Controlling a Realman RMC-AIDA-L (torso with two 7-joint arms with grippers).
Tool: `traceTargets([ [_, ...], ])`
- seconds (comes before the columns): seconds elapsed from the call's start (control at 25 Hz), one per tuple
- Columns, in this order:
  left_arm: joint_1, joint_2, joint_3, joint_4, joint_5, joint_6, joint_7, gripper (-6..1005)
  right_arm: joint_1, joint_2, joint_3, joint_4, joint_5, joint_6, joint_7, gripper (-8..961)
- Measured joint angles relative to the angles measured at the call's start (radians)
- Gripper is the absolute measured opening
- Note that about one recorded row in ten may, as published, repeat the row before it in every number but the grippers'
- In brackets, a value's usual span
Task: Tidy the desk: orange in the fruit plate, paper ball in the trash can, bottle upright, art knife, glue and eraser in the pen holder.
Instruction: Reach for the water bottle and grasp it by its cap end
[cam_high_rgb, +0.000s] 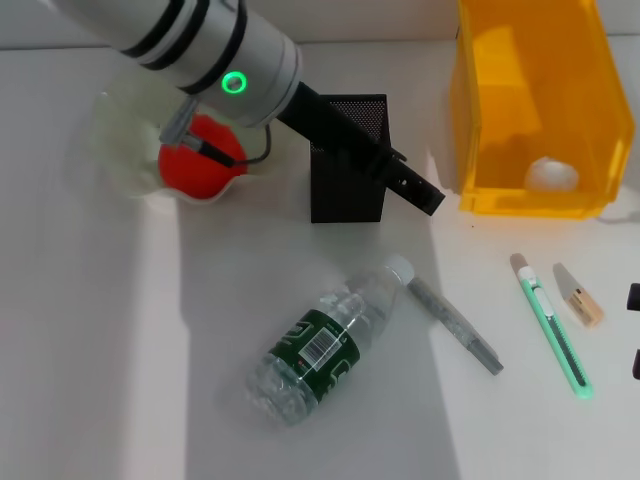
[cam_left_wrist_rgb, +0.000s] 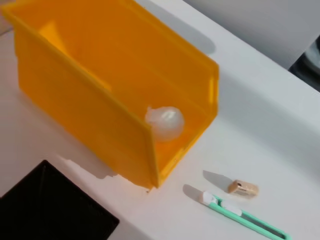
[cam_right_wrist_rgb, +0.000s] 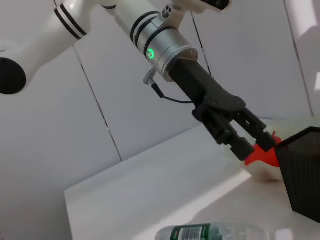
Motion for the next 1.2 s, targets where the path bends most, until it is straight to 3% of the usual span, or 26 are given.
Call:
traceTargets([
  [0.28,-0.014,0.0,0.147,-0.005,0.064,-0.094,-0.171,829,-0.024,0.001,0.033,-0.006,-0.006,0.014,-0.015,767],
  [0.48,-0.012,0.0,0.202,-0.02,0.058,-0.129,-0.225,829,-0.026,0.001,0.052,-0.009,-0.006,0.007,-0.027,767],
  [0.64,-0.012,0.0,0.204,-0.038,0.042,-0.139,-0.226,828,-0.024,0.001,0.052,-0.009,-0.006,0.006,-0.028,767],
  [0.92,-0.007,0.0,0.257,-0.189,-0.017,-0.248,-0.221,829,-0.019,0.003,0.052,-0.005,-0.003,0.014,-0.044,767],
  [1.2,0.0,0.0,0.302,-0.215,-0.013,-0.294,-0.217,829,-0.019,0.003,0.053,-0.003,-0.001,0.012,-0.044,767],
])
